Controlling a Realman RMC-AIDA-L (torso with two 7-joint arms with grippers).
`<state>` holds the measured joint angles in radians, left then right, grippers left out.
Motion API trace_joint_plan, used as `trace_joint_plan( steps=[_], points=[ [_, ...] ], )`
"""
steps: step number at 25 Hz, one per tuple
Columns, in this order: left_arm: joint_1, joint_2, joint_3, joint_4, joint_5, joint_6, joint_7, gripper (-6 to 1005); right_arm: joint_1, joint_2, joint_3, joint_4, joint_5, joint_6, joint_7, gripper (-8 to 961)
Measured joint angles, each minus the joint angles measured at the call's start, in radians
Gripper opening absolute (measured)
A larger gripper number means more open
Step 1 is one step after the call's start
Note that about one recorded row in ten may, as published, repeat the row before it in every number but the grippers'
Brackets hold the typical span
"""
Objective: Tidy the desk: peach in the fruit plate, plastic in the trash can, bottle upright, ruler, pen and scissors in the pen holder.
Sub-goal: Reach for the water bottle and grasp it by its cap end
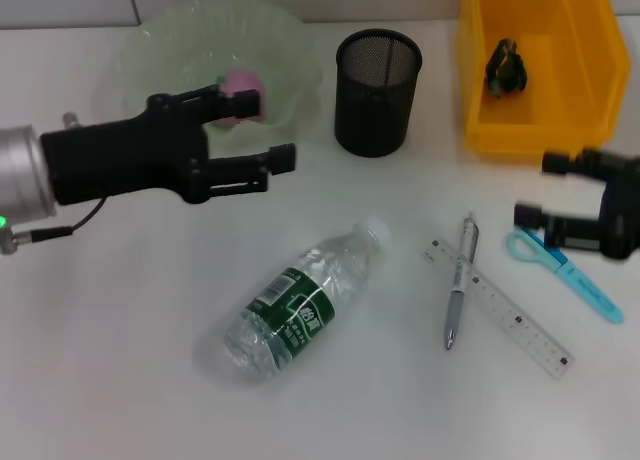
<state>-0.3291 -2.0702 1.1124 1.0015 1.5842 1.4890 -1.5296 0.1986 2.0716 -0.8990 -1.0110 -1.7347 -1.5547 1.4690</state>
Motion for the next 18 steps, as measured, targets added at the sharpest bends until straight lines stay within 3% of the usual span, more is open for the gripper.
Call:
trace_joint_plan(
  steps=[4,7,9,10,12,13,15,18],
  points=[
    [0.013,-0.001,0.163,0.246,0.119,-0.127,-0.313,720,-0.01,-0.005,0.004,0.127,-0.011,-0.012,-0.113,826],
    [0.013,0.0,0.324,0.428,0.314,-0.23,-0.556,717,-0.025,0.0,0.04,0.14,-0.043,-0.008,-0.136,826],
    [0.013,0.0,0.324,0.428,0.314,-0.23,-0.556,716,-0.029,0.001,0.077,0.143,-0.071,-0.018,-0.148,826],
    [-0.008,-0.001,0.42,0.491,0.441,-0.269,-0.692,715,-0.029,-0.001,0.089,0.144,-0.085,-0.022,-0.153,826],
    [-0.076,-0.003,0.524,0.514,0.573,-0.286,-0.862,713,-0.03,-0.004,0.11,0.143,-0.111,-0.026,-0.156,826],
    [-0.076,-0.003,0.524,0.514,0.573,-0.286,-0.862,712,-0.03,-0.004,0.116,0.142,-0.118,-0.027,-0.156,826],
    [-0.146,-0.005,0.601,0.499,0.654,-0.301,-0.994,710,-0.031,-0.005,0.129,0.139,-0.131,-0.027,-0.157,826],
    [-0.202,-0.009,0.666,0.465,0.728,-0.329,-1.065,707,-0.032,-0.005,0.131,0.139,-0.135,-0.028,-0.16,826]
  ],
)
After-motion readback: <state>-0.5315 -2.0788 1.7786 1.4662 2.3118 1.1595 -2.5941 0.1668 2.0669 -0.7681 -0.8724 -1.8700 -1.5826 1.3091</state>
